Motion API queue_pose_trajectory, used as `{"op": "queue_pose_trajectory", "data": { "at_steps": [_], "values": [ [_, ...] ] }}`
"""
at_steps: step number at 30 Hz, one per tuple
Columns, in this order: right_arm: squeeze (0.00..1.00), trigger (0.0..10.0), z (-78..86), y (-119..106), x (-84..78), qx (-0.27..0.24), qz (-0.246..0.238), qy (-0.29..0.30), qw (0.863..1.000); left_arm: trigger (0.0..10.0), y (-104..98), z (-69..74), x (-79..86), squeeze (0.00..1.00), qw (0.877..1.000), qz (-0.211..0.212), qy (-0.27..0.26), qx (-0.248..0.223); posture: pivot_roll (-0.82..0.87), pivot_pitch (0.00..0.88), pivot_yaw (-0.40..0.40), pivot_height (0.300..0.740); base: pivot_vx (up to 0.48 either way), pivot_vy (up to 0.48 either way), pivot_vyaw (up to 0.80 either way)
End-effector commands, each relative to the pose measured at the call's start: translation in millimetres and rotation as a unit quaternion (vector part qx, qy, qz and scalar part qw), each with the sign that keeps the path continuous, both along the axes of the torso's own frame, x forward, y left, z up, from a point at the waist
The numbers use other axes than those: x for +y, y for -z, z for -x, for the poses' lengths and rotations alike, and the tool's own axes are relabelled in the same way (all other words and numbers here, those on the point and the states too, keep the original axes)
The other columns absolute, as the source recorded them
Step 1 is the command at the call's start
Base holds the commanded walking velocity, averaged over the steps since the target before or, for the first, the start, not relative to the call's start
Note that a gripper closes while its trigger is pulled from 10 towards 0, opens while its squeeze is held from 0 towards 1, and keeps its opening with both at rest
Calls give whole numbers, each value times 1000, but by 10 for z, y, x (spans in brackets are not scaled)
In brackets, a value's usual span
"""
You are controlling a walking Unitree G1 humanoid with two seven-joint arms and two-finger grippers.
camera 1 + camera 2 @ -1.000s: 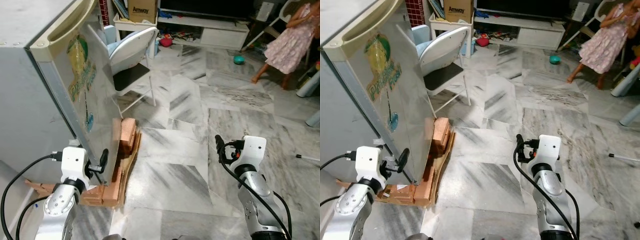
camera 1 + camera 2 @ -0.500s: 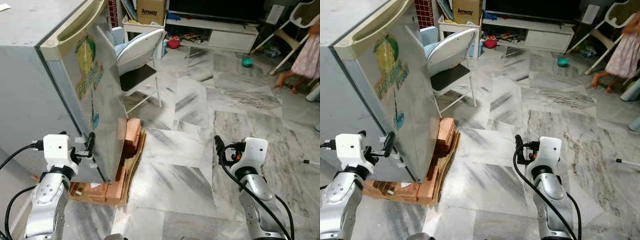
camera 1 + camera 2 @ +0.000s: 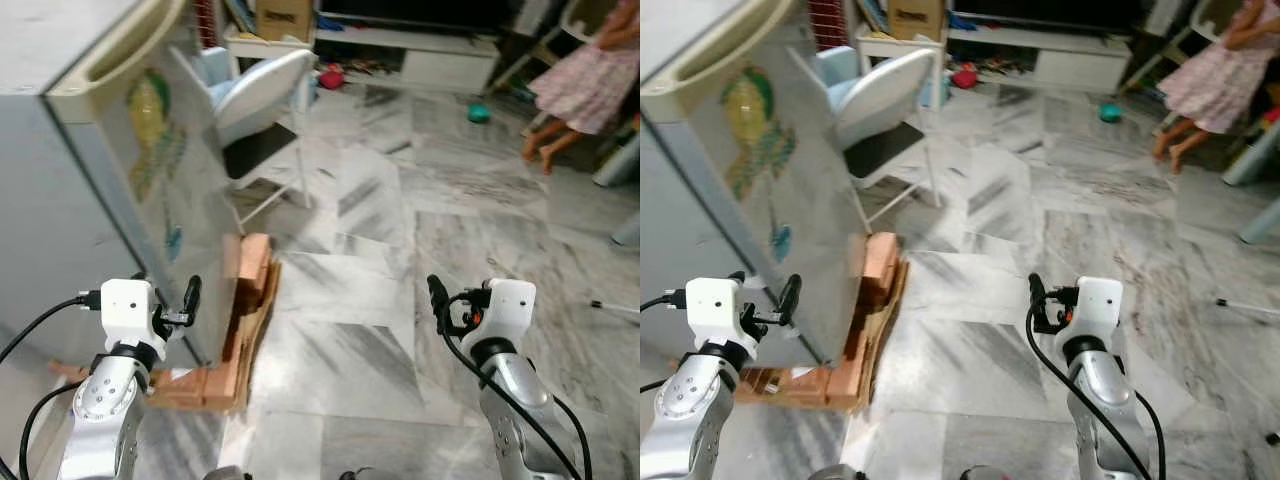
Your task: Restocking fridge
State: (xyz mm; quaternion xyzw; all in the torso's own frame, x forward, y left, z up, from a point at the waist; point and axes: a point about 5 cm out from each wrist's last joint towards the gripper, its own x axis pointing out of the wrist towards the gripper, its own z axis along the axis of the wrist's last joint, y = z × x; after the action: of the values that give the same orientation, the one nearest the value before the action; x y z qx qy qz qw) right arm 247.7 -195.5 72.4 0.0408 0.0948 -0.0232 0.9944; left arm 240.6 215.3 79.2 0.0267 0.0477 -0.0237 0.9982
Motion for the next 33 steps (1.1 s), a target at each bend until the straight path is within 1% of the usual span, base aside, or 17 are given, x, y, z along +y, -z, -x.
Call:
{"op": "queue_pose_trajectory", "data": {
  "at_steps": [1,10,12,30,33],
  "values": [
    [0,10000,-2,-28,-7,-2,4,-3,1000,10000,-57,-20,-66,0,1000,-2,17,-14,27,11,-49,740,0,0,0],
    [0,10000,-12,-38,-14,-2,7,-4,1000,10000,-45,-19,-85,0,1000,4,17,-12,24,6,-50,740,0,0,0],
    [0,10000,-9,-35,-8,-2,7,-5,1000,10000,-44,-18,-93,0,1000,4,18,-12,24,6,-50,740,0,251,0],
    [0,10000,-41,-42,5,-1,7,-9,1000,10000,-51,-17,-95,0,1000,1,24,-14,28,12,-56,740,296,317,0],
    [0,10000,-33,-24,-1,3,8,-8,1000,10000,-45,-8,-100,0,1000,0,25,-14,27,13,-55,740,0,0,0]
  ]
}}
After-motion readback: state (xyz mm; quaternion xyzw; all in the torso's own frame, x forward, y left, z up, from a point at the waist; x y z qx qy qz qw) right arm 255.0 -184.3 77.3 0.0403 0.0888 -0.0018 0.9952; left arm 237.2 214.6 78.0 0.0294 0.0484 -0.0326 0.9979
